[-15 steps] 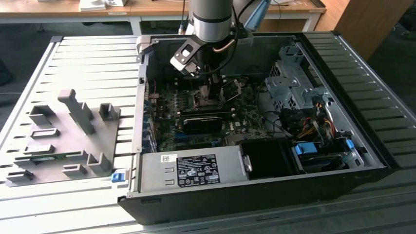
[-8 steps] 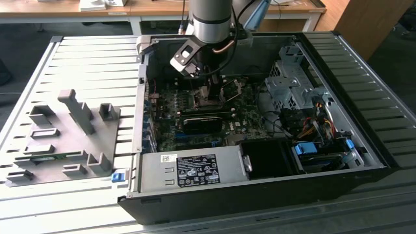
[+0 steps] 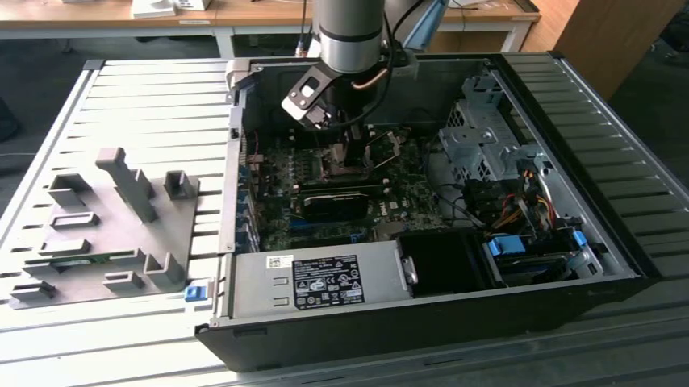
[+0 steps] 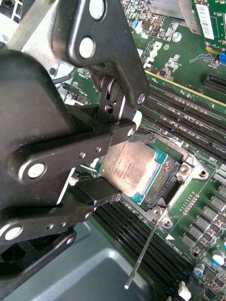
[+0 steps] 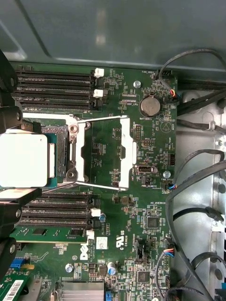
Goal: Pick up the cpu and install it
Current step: 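Place the cpu into insertion slot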
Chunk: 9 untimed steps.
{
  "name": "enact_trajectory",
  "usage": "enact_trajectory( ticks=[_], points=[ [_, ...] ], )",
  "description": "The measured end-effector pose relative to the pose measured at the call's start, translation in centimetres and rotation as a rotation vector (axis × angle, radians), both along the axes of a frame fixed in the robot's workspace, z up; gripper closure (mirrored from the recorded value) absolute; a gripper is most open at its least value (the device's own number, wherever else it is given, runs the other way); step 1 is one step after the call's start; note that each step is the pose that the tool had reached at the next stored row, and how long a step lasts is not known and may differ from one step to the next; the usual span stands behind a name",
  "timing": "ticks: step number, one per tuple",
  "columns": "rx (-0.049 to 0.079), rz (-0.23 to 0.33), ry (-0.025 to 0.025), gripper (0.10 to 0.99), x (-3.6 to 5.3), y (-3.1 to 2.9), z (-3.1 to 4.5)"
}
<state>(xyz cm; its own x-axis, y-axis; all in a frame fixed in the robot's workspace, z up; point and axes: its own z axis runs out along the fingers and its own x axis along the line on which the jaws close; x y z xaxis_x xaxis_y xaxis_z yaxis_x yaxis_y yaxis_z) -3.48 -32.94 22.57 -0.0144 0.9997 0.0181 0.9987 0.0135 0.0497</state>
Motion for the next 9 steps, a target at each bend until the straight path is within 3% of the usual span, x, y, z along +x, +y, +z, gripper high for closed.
enact_trajectory(
  ticks=[9],
  points=[
    [0.0,0.0,0.0,0.545,-0.02,0.0,-0.3]
  ],
)
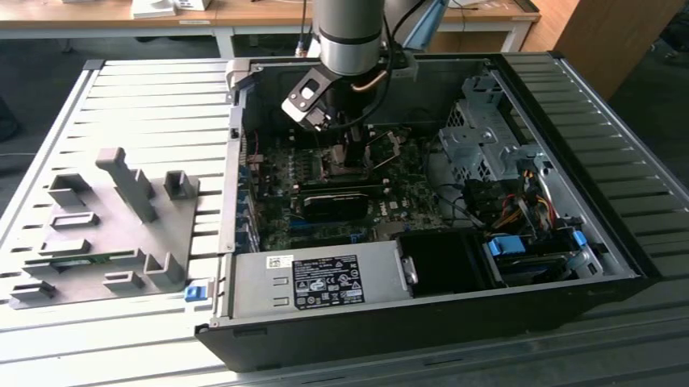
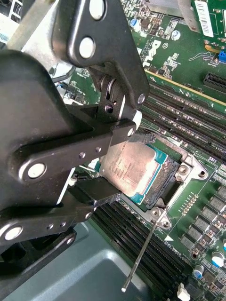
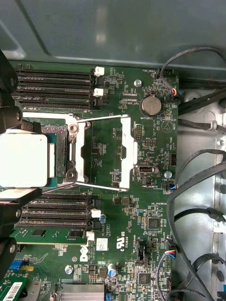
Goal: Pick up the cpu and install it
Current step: 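Place the cpu into insertion slot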
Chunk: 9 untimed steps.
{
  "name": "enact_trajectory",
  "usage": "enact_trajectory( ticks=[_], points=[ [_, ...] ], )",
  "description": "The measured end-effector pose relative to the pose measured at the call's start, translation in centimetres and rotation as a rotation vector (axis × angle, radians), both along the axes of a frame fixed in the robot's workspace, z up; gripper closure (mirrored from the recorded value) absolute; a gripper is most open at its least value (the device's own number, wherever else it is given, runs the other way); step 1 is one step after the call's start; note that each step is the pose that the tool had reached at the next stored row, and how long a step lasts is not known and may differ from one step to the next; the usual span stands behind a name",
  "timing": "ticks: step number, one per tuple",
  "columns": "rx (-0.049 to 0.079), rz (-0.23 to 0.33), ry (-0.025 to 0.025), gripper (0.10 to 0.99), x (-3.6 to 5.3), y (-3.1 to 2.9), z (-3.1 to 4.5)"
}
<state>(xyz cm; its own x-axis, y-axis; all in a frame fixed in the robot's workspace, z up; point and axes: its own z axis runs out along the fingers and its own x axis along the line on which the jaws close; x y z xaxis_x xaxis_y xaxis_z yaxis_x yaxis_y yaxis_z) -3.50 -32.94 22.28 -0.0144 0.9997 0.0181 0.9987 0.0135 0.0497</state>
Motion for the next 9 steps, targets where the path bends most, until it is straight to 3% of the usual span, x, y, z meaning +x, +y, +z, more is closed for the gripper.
enact_trajectory(
  ticks=[9],
  points=[
    [0.0,0.0,0.0,0.545,-0.07,0.0,-0.38]
  ],
)
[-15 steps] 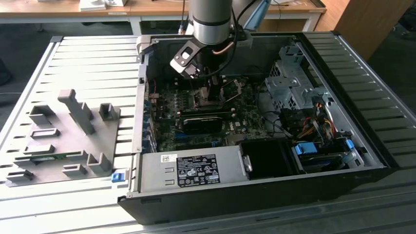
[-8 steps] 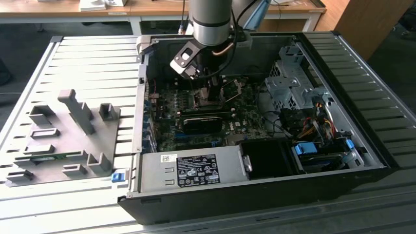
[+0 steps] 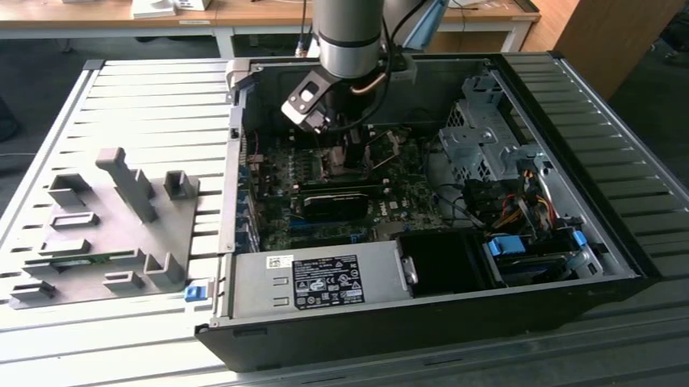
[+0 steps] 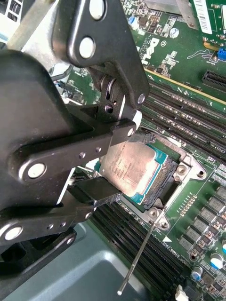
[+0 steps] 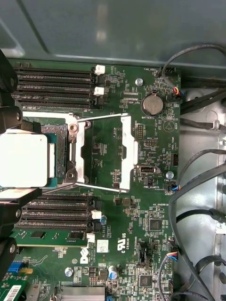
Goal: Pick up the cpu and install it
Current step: 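Place the cpu into insertion slot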
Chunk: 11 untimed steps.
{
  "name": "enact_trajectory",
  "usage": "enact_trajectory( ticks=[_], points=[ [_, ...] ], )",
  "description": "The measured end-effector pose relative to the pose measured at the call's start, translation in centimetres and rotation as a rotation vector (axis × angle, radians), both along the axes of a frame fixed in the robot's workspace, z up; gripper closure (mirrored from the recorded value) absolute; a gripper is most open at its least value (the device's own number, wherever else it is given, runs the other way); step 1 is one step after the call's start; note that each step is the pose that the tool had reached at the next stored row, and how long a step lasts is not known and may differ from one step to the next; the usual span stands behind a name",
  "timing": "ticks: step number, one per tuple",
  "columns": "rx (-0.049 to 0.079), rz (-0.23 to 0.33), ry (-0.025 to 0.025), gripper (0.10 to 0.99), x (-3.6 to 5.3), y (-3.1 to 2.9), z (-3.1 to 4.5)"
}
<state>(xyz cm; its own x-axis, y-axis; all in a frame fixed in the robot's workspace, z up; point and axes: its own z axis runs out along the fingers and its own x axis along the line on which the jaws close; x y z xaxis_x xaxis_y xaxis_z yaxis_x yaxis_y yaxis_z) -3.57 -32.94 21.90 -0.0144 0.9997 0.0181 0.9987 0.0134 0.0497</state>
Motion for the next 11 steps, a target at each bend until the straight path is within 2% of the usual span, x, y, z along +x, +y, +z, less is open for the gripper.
enact_trajectory(
  ticks=[7,11],
  points=[
    [0.0,0.0,0.0001,0.545,-0.01,0.03,-0.21],
    [0.0,-0.001,0.0001,0.545,-0.01,0.29,-0.23]
  ],
)
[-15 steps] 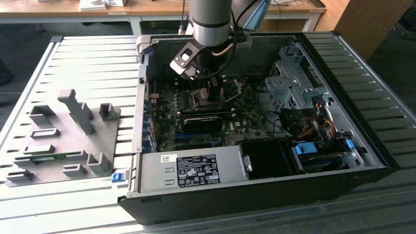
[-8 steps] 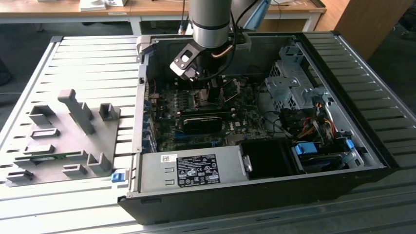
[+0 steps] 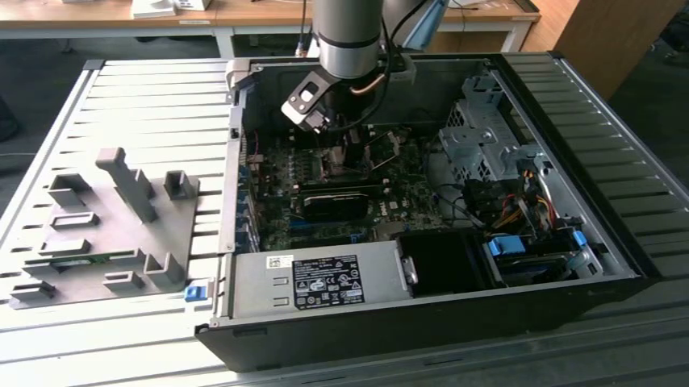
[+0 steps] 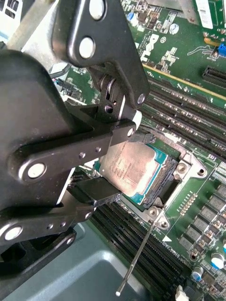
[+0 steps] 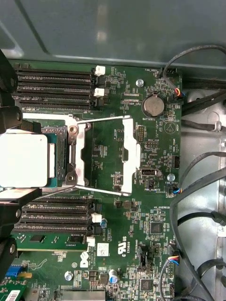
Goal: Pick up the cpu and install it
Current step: 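Place the cpu into insertion slot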
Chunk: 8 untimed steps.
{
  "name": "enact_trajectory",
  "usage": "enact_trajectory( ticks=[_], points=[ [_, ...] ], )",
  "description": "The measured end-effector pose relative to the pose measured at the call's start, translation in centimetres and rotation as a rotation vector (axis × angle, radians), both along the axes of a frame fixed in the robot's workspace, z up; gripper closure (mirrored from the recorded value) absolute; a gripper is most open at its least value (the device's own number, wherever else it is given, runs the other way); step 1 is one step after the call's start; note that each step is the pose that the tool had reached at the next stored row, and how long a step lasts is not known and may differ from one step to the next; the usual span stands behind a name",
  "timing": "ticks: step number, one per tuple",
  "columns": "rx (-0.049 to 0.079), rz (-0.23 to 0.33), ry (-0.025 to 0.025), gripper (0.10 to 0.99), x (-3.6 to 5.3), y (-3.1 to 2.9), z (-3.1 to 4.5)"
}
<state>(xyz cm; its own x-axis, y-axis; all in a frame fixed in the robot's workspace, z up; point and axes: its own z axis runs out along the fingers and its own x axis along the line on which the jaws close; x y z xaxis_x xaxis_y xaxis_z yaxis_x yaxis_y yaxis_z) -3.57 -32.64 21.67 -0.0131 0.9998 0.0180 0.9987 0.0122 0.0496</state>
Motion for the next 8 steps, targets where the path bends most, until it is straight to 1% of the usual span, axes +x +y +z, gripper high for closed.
enact_trajectory(
  ticks=[2,8],
  points=[
    [0.0,-0.004,-0.0001,0.545,0.0,0.1,-0.06],
    [0.0,-0.018,-0.0001,0.545,0.0,0.11,-0.5]
  ],
)
